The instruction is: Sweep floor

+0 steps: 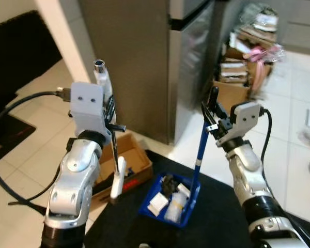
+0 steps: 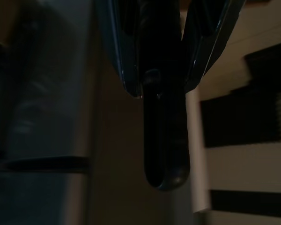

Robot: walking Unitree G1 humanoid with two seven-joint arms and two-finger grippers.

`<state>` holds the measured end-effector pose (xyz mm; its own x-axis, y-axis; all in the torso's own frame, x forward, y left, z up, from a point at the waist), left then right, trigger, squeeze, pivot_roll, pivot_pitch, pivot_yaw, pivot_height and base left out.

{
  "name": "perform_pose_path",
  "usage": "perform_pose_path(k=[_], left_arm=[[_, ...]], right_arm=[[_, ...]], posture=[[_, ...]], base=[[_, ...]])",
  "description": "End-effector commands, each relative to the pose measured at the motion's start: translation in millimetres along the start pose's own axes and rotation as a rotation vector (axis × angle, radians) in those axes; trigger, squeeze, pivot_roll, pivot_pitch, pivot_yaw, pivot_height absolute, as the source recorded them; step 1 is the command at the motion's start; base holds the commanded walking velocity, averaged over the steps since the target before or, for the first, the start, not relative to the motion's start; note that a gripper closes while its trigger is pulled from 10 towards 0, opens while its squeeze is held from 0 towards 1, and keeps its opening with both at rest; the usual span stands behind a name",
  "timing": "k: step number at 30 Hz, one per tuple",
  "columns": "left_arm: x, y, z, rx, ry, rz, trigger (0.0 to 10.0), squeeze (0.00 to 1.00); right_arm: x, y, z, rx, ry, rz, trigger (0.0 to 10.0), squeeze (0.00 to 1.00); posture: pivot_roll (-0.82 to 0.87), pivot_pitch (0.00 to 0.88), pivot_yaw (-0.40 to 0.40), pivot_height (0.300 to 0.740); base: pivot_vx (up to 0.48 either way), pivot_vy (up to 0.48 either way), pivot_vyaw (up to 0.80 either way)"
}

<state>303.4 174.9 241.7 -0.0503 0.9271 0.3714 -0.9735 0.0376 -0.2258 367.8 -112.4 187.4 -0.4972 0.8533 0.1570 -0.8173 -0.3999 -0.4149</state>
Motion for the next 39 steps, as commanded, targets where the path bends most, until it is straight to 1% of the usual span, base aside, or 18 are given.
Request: perform_pose_path(k=[1,4,16,22,29,34,35,39], left_arm=[[-4.8,4.2,6.9,-0.029,0.001,-0.006,10.0,0.00],[-7.9,5.8,6.2,-0.023,0.007,-0.009,10.0,0.00],[-8.6,4.7,6.0,-0.015,0.003,-0.004,10.0,0.00],[-11.1,5.1,0.4,0.004,0.004,-0.014,10.0,0.00],[-15.8,7.5,-12.6,0.049,-0.004,-0.031,10.0,0.00],[-16.4,8.2,-16.5,0.060,-0.006,-0.034,10.0,0.00],[-16.5,8.5,-19.5,0.075,0.007,-0.032,10.0,0.00],[-16.7,8.8,-21.6,0.086,0.017,-0.030,10.0,0.00]], right_arm=[[-1.1,0.6,4.0,-0.024,0.003,-0.002,10.0,0.00],[-1.5,0.7,3.9,-0.023,0.002,-0.002,10.0,0.00],[-1.5,0.0,3.6,-0.021,0.000,-0.001,10.0,0.00],[-1.4,0.1,3.4,-0.022,-0.001,-0.003,10.0,0.00],[-2.2,1.0,3.4,-0.025,-0.004,-0.010,10.0,0.00],[-2.5,1.3,3.1,-0.025,-0.006,-0.016,10.0,0.00],[-3.2,1.3,3.2,-0.025,-0.007,-0.020,10.0,0.00],[-3.6,1.2,3.2,-0.025,-0.008,-0.023,10.0,0.00]], posture=[[0.13,0.094,0.011,0.740],[0.13,0.097,0.009,0.740],[0.13,0.098,0.006,0.740],[0.13,0.098,0.008,0.740],[0.13,0.099,0.010,0.740],[0.13,0.100,0.009,0.740],[0.13,0.100,0.009,0.740],[0.13,0.100,0.009,0.740]], base=[[0.000,0.000,0.76],[0.000,0.000,0.76],[0.000,0.000,0.76],[0.000,0.000,0.76],[0.000,0.000,0.76],[0.000,0.000,0.75],[0.000,0.000,0.59],[0.000,0.000,0.59]])
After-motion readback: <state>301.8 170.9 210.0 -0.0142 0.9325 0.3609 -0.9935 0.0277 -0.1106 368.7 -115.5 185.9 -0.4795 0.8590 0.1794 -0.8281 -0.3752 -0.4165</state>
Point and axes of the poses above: a point about 5 cm out from each wrist's last joint towards the gripper, its own y axis pointing back from the gripper into the wrist, its own z axis along the axis of the wrist's last joint, x = y × z, the point moved 2 cm from there along -y, pointing out of the wrist towards the gripper, and after that the axes turned 14 degrees about -y, right-handed, at the moved point
